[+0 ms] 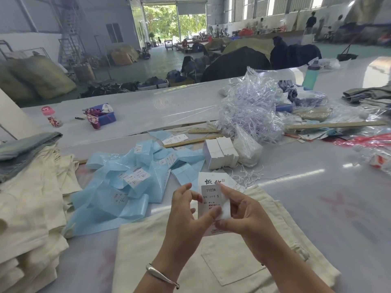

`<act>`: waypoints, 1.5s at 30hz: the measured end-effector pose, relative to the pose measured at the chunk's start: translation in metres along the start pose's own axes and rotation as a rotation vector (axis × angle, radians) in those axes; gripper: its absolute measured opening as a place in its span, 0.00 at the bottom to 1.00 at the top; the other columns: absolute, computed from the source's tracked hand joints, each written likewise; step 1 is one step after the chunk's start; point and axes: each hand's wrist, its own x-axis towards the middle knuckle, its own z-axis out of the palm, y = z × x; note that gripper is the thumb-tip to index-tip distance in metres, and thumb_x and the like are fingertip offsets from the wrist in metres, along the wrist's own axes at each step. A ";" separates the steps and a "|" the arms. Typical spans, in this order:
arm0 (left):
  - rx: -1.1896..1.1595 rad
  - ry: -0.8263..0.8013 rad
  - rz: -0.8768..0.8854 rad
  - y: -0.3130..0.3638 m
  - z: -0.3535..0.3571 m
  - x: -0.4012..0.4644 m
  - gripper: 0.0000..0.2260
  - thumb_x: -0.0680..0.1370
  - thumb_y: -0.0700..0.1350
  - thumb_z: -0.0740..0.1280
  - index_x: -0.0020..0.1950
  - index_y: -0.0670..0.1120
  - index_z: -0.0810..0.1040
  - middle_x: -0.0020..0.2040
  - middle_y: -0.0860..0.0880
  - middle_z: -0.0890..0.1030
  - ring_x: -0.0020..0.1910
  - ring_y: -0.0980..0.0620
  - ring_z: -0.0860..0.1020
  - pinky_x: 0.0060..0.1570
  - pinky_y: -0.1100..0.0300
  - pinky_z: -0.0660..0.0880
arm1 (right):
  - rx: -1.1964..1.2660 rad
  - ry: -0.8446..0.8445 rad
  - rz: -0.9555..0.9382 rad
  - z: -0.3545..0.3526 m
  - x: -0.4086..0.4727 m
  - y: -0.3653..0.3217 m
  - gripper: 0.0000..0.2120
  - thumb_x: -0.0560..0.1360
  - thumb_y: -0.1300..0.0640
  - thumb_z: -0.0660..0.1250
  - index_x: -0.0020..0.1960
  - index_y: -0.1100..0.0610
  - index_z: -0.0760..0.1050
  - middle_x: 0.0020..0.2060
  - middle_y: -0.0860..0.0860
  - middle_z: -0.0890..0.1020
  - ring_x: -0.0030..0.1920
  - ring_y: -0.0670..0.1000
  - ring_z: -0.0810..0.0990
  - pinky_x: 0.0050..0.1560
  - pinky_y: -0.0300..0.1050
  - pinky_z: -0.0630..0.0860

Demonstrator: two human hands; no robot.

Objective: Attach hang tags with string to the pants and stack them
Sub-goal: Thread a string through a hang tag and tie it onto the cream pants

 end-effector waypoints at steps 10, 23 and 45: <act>-0.345 -0.044 -0.048 0.001 0.002 -0.005 0.49 0.70 0.44 0.77 0.73 0.71 0.46 0.46 0.47 0.85 0.43 0.48 0.85 0.45 0.50 0.81 | 0.088 0.043 -0.027 0.003 -0.005 0.000 0.38 0.64 0.78 0.71 0.70 0.57 0.69 0.55 0.58 0.83 0.54 0.53 0.82 0.48 0.47 0.80; -0.545 -0.207 -0.068 -0.005 0.015 -0.019 0.43 0.70 0.36 0.73 0.74 0.66 0.55 0.45 0.40 0.85 0.48 0.43 0.84 0.50 0.51 0.80 | 0.322 0.457 0.128 0.000 0.008 0.002 0.18 0.58 0.63 0.76 0.48 0.61 0.83 0.42 0.59 0.85 0.38 0.53 0.83 0.35 0.43 0.80; -0.393 0.040 -0.609 -0.048 0.120 0.069 0.15 0.74 0.50 0.73 0.41 0.38 0.79 0.34 0.46 0.78 0.30 0.51 0.74 0.29 0.62 0.71 | -0.662 0.792 0.241 -0.225 0.096 0.055 0.04 0.70 0.65 0.71 0.40 0.57 0.79 0.34 0.51 0.82 0.40 0.54 0.80 0.40 0.44 0.71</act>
